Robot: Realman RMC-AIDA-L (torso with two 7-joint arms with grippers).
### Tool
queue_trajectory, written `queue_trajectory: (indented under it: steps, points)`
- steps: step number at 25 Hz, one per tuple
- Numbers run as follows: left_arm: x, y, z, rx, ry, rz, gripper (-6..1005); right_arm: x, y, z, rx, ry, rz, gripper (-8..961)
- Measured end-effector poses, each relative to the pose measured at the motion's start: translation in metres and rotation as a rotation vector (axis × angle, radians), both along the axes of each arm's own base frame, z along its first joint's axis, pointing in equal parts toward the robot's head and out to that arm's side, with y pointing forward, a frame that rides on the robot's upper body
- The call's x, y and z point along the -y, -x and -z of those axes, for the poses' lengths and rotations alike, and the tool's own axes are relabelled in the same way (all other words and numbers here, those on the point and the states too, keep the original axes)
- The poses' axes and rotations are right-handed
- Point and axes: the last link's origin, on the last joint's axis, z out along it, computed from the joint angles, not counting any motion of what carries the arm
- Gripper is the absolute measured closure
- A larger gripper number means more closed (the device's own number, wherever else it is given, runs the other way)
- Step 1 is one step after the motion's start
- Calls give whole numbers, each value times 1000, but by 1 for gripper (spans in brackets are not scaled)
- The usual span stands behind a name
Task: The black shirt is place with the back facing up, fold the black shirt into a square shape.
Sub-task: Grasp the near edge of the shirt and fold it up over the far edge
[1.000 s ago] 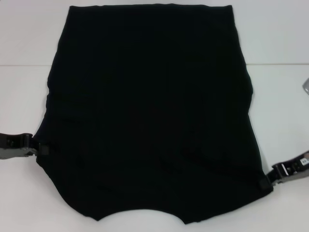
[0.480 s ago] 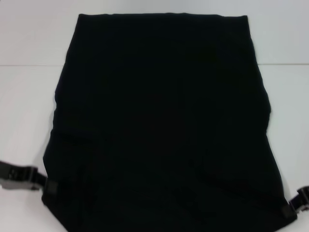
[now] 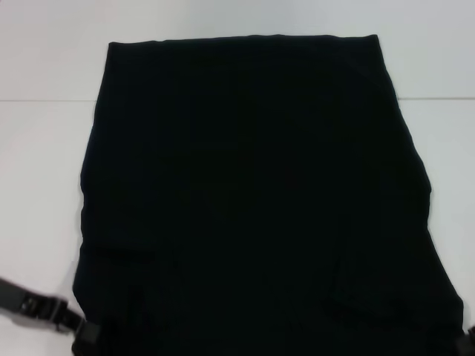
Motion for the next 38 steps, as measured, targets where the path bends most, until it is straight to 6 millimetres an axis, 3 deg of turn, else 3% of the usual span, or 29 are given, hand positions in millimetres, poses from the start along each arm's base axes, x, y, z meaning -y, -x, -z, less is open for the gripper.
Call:
queue_trajectory:
  steps: [5,11,18,21,23,30,38]
  points:
    - [-26,-4,-11,11,-152,4,972,-16,11,-9,-99,-98,-59,895]
    - [-64,-21,-25,70,-356,18,971,-44,27,-33,-232,-308,-127,895]
    - [-121,-37,-23,-8,-570,-6,971,-92,26,-57,-159,-616,-155,895]
    - [-143,-44,-14,-81,-622,2,971,-115,24,-52,-89,-712,-167,894]
    - [-153,-46,-5,-144,-648,22,971,-133,25,-36,-30,-755,-173,894]
    - [-165,-47,18,-298,-717,132,971,-152,22,-9,56,-854,-162,894]
    - [-174,-48,17,-333,-808,146,972,-168,41,2,112,-886,-241,894]
